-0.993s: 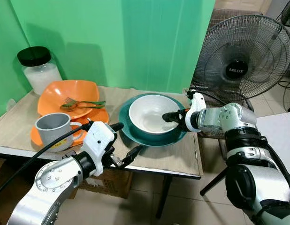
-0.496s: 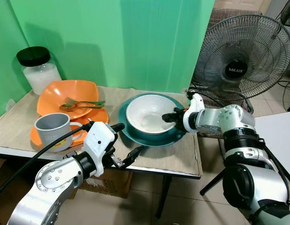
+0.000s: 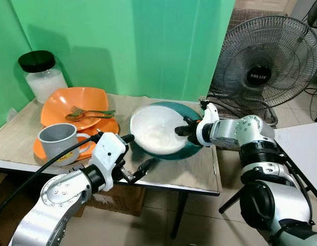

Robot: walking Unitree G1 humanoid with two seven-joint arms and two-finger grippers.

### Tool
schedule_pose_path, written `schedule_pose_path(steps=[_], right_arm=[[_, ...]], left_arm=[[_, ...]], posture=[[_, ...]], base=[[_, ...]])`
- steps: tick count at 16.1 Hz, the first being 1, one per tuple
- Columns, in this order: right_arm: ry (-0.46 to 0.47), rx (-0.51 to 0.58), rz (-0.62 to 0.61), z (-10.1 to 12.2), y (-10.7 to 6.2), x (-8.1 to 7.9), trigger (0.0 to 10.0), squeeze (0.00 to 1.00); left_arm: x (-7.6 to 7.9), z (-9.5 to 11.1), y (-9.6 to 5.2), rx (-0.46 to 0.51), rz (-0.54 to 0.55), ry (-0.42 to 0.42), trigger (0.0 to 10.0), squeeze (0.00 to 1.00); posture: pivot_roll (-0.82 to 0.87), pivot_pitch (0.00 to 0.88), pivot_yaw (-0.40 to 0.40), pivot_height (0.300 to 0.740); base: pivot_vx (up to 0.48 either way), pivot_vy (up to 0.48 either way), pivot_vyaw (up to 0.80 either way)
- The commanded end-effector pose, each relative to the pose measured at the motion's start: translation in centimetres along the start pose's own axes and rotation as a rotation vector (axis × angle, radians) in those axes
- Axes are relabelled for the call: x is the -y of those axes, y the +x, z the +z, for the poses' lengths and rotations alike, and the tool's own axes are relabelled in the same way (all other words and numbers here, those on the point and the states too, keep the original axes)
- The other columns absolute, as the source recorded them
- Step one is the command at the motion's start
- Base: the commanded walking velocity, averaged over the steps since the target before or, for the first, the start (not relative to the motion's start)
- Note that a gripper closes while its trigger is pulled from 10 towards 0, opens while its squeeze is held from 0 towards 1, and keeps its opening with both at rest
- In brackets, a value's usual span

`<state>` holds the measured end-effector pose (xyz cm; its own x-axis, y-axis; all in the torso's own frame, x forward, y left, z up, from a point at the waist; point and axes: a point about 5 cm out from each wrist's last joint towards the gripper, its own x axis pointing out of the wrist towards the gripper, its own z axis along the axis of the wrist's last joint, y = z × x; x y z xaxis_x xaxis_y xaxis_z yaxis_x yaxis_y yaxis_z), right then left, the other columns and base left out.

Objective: Setting the table

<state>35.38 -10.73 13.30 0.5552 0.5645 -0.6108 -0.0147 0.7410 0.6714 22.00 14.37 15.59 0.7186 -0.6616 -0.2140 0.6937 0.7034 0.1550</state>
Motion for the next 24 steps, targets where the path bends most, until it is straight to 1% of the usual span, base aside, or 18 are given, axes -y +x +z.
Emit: schedule_pose_path(steps=[1, 2, 4, 5, 6, 7, 8, 9, 10, 11, 12, 13, 14, 15, 17, 19, 22, 24], right_arm=[[0.007, 0.040, 0.035, 0.8, -0.5, -0.7, 0.0, 0.00], [0.017, 0.077, 0.054, 1.1, -0.7, -1.0, 0.0, 0.00], [0.062, 0.150, 0.138, 1.6, -1.6, -1.5, 0.0, 0.00], [0.087, 0.198, 0.182, 2.0, -2.3, -1.7, 0.0, 0.00], [0.086, 0.291, 0.218, 2.7, -3.4, -1.9, 0.0, 0.00], [0.075, 0.341, 0.230, 3.0, -4.0, -2.0, 0.0, 0.00], [0.042, 0.431, 0.236, 3.6, -5.1, -2.1, 0.0, 0.00], [-0.026, 0.530, 0.220, 4.1, -6.1, -2.3, 0.0, 0.00], [-0.230, 0.674, 0.152, 4.3, -8.1, -2.7, 6.8, 0.00], [-0.363, 0.753, 0.115, 3.8, -9.4, -3.2, 10.0, 0.00], [-0.438, 0.810, 0.143, 2.3, -11.0, -3.7, 10.0, 0.00], [-0.463, 0.821, 0.155, 1.7, -11.4, -3.8, 10.0, 0.00], [-0.612, 0.859, 0.090, 0.1, -12.0, -3.7, 10.0, 0.00], [-0.683, 0.893, 0.061, -1.1, -12.2, -3.6, 10.0, 0.00], [-0.684, 0.924, 0.076, -2.6, -12.2, -3.8, 10.0, 0.00], [-0.655, 0.927, 0.033, -3.9, -12.4, -3.4, 10.0, 0.00], [-0.647, 0.962, -0.029, -4.2, -12.7, -2.8, 10.0, 0.00], [-0.641, 0.980, -0.056, -4.0, -12.9, -2.6, 10.0, 0.00]], left_arm=[[-0.2, 0.4, 0.0, 0.010, 0.001, 0.007, 10.0, 0.00], [-0.4, 0.4, 0.0, 0.016, 0.009, 0.008, 10.0, 0.00], [-0.6, 0.6, 0.0, 0.025, 0.025, 0.012, 10.0, 0.00], [-0.7, 0.9, -0.1, 0.044, 0.036, 0.005, 10.0, 0.00], [-0.8, 1.2, -0.2, 0.063, 0.054, 0.000, 10.0, 0.00], [-0.8, 1.5, -0.3, 0.076, 0.062, -0.004, 10.0, 0.00], [-0.9, 1.8, -0.4, 0.098, 0.080, -0.012, 10.0, 0.00], [-0.9, 2.1, -0.6, 0.120, 0.100, -0.025, 10.0, 0.00], [-1.0, 2.3, -0.8, 0.142, 0.164, -0.032, 10.0, 0.00], [-1.0, 2.4, -0.9, 0.155, 0.224, -0.032, 10.0, 0.00], [-0.7, 2.0, -0.7, 0.138, 0.311, -0.050, 10.0, 0.00], [-0.7, 1.9, -0.7, 0.132, 0.341, -0.049, 10.0, 0.00], [-0.8, 1.8, -0.6, 0.126, 0.419, -0.052, 10.0, 0.00], [-0.9, 1.7, -0.5, 0.120, 0.455, -0.048, 10.0, 0.00], [-0.8, 1.5, -0.3, 0.111, 0.491, -0.041, 10.0, 0.00], [-0.7, 1.6, -0.5, 0.121, 0.527, -0.075, 10.0, 0.00], [-1.3, 1.3, -0.3, 0.114, 0.569, -0.076, 10.0, 0.00], [-1.7, 1.5, -0.5, 0.123, 0.615, -0.079, 10.0, 0.00]], posture=[[-0.06, 0.000, -0.002, 0.740], [-0.06, 0.000, 0.007, 0.740], [-0.06, 0.000, 0.016, 0.740], [-0.06, 0.000, 0.012, 0.740], [-0.05, 0.000, 0.003, 0.740], [-0.05, 0.000, -0.003, 0.740], [-0.05, 0.000, -0.009, 0.740], [-0.05, 0.000, -0.016, 0.740], [-0.05, 0.000, -0.019, 0.740], [-0.05, 0.000, -0.019, 0.740], [-0.05, 0.000, -0.019, 0.740], [-0.05, 0.000, -0.019, 0.740], [-0.06, 0.000, -0.014, 0.740], [-0.06, 0.000, -0.008, 0.740], [-0.07, 0.000, 0.003, 0.740], [-0.09, 0.000, 0.024, 0.740], [-0.10, 0.000, 0.028, 0.740], [-0.09, 0.000, 0.013, 0.740]], base=[[0.000, 0.000, 0.00], [0.000, 0.000, 0.00], [0.000, 0.000, 0.00], [0.000, 0.000, 0.00], [0.000, 0.000, 0.00], [0.000, 0.000, 0.00], [0.000, 0.000, 0.00], [0.000, 0.000, 0.00], [0.000, 0.000, 0.00], [0.000, 0.000, 0.00], [0.000, 0.000, 0.00], [0.000, 0.000, 0.00], [0.000, 0.000, 0.00], [0.000, 0.000, 0.00], [0.000, 0.000, -0.40], [0.000, 0.000, -0.80], [0.000, 0.000, -0.80], [0.000, 0.000, -0.80]])
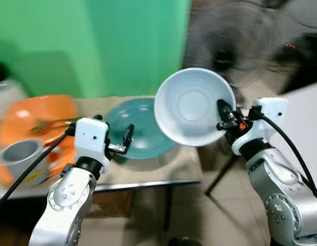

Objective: Setting the table

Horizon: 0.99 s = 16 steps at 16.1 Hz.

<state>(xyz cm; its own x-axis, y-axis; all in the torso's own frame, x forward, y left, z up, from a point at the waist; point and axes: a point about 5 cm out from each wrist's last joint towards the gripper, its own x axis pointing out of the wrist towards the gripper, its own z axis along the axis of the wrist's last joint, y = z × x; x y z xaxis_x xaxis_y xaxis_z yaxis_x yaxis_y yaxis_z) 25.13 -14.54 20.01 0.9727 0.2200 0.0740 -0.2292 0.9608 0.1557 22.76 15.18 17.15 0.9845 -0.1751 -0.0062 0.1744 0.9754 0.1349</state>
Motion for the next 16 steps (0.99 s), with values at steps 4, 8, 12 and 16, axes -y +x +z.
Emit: schedule_pose_path(steps=[4, 8, 12, 16], right_arm=[[-0.049, 0.041, -0.068, 0.7, 0.3, 0.8, 10.0, 0.00], [-0.026, 0.013, -0.085, -0.1, 0.5, 1.0, 10.0, 0.00], [-0.043, 0.010, -0.084, -0.2, 0.6, 0.8, 10.0, 0.00], [-0.023, -0.010, -0.091, -0.5, 0.6, 0.8, 10.0, 0.00]], left_arm=[[-1.1, 0.3, -1.0, -0.005, 0.066, 0.056, 10.0, 0.00], [-0.9, 0.3, -1.0, 0.002, 0.069, 0.065, 10.0, 0.00], [-0.5, 0.2, -0.7, -0.006, 0.051, 0.042, 10.0, 0.00], [0.0, 0.2, -0.6, -0.005, 0.039, 0.013, 10.0, 0.00]], posture=[[-0.04, 0.000, -0.021, 0.740], [-0.04, 0.000, -0.019, 0.740], [-0.05, 0.000, -0.024, 0.740], [-0.05, 0.000, -0.028, 0.740]], base=[[0.000, 0.000, -0.80], [0.000, 0.000, -0.80], [0.000, 0.000, -0.80], [0.000, 0.000, -0.80]])
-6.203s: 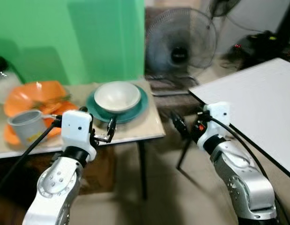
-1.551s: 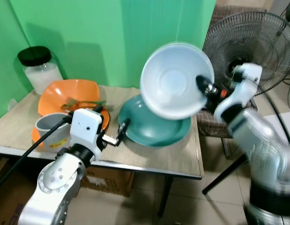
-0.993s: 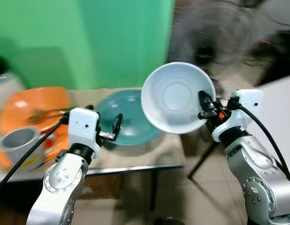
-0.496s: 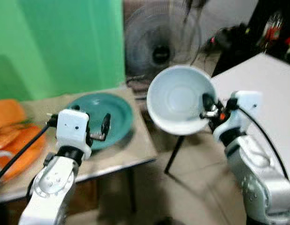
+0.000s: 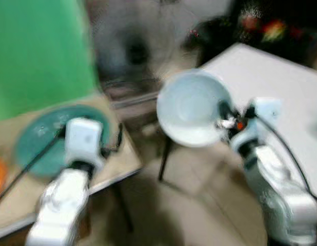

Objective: Setting the table

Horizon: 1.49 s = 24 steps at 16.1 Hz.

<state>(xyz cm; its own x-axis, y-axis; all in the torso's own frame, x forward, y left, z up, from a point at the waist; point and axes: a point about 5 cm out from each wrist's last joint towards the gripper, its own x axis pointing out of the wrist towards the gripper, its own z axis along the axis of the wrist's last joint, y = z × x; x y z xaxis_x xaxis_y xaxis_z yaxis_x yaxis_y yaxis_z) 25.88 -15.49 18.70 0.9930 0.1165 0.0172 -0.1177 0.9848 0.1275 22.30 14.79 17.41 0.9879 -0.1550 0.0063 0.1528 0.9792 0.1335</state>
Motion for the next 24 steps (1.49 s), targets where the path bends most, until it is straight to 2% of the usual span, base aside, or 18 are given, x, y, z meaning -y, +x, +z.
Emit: schedule_pose_path(steps=[1, 2, 6, 11, 18, 24], right_arm=[[0.027, 0.003, 0.021, 0.4, 0.2, -0.5, 10.0, 0.00], [0.040, -0.035, 0.015, -0.1, 0.3, -0.6, 10.0, 0.00], [0.034, -0.062, 0.016, -0.6, 0.4, -0.7, 10.0, 0.00], [0.054, -0.117, 0.032, -1.4, 0.9, -1.3, 10.0, 0.00], [0.057, -0.109, 0.073, -1.0, 2.0, -1.8, 10.0, 0.00], [0.061, -0.165, 0.075, -1.7, 1.8, -2.0, 10.0, 0.00]], left_arm=[[-0.6, -0.1, -0.1, -0.010, 0.031, 0.023, 10.0, 0.00], [-0.7, -0.2, 0.1, -0.005, 0.028, 0.033, 10.0, 0.00], [-0.8, -0.1, 0.2, 0.001, 0.014, 0.033, 10.0, 0.00], [-1.3, 0.2, 0.4, 0.022, 0.023, 0.020, 10.0, 0.00], [-2.0, -0.1, 0.1, 0.008, 0.030, 0.042, 10.0, 0.00], [-1.5, -0.3, 0.1, -0.002, -0.026, 0.045, 10.0, 0.00]], posture=[[-0.06, 0.000, -0.030, 0.740], [-0.05, 0.000, -0.030, 0.740], [-0.06, 0.000, -0.026, 0.740], [-0.06, 0.000, -0.025, 0.740], [-0.05, 0.000, -0.034, 0.740], [-0.06, 0.000, -0.026, 0.740]], base=[[0.000, 0.000, -0.80], [0.000, 0.000, -0.80], [0.000, 0.000, -0.80], [0.342, 0.000, -0.80], [0.351, 0.000, 0.00], [0.345, 0.000, 0.00]])
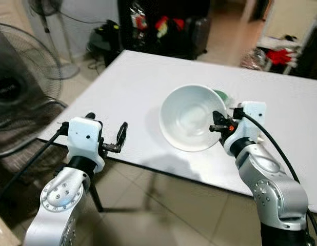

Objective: Setting the table

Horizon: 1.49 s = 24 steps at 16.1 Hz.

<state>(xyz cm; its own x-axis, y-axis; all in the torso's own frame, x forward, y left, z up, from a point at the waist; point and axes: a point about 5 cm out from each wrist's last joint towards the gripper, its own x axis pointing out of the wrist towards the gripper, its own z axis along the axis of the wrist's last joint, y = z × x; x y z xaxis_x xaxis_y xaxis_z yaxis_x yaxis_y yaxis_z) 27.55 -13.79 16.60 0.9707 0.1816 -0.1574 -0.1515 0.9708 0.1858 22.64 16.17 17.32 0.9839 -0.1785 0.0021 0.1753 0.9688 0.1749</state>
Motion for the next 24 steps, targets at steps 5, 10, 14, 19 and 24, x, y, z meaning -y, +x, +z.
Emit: schedule_pose_path(steps=[5, 10, 14, 19, 24], right_arm=[[0.041, -0.061, 0.052, -0.3, -0.1, -0.7, 10.0, 0.00], [0.107, -0.216, -0.025, -1.1, 0.8, 0.4, 10.0, 0.00], [0.207, -0.452, -0.043, -2.4, 1.6, 1.4, 10.0, 0.00], [0.333, -0.560, -0.103, -2.6, 1.5, 3.2, 10.0, 0.00], [0.384, -0.654, -0.132, -2.4, 0.2, 5.5, 10.0, 0.62]], left_arm=[[0.4, -0.3, -0.1, -0.022, -0.063, 0.011, 10.0, 0.00], [1.3, -0.6, -0.8, -0.061, -0.301, 0.028, 10.0, 0.00], [1.8, -0.4, -1.4, -0.100, -0.520, 0.048, 10.0, 0.00], [1.6, 0.3, -1.1, -0.094, -0.612, 0.025, 10.0, 0.00], [2.2, 0.2, -2.0, -0.138, -0.692, 0.016, 10.0, 0.00]], posture=[[-0.06, 0.000, -0.022, 0.740], [-0.04, 0.000, -0.041, 0.740], [-0.02, 0.000, -0.057, 0.740], [-0.03, 0.000, -0.039, 0.740], [-0.01, 0.000, -0.051, 0.740]], base=[[0.257, 0.000, -0.47], [0.000, 0.000, 0.00], [0.000, 0.000, 0.00], [0.000, 0.000, 0.00], [0.000, 0.000, 0.00]])
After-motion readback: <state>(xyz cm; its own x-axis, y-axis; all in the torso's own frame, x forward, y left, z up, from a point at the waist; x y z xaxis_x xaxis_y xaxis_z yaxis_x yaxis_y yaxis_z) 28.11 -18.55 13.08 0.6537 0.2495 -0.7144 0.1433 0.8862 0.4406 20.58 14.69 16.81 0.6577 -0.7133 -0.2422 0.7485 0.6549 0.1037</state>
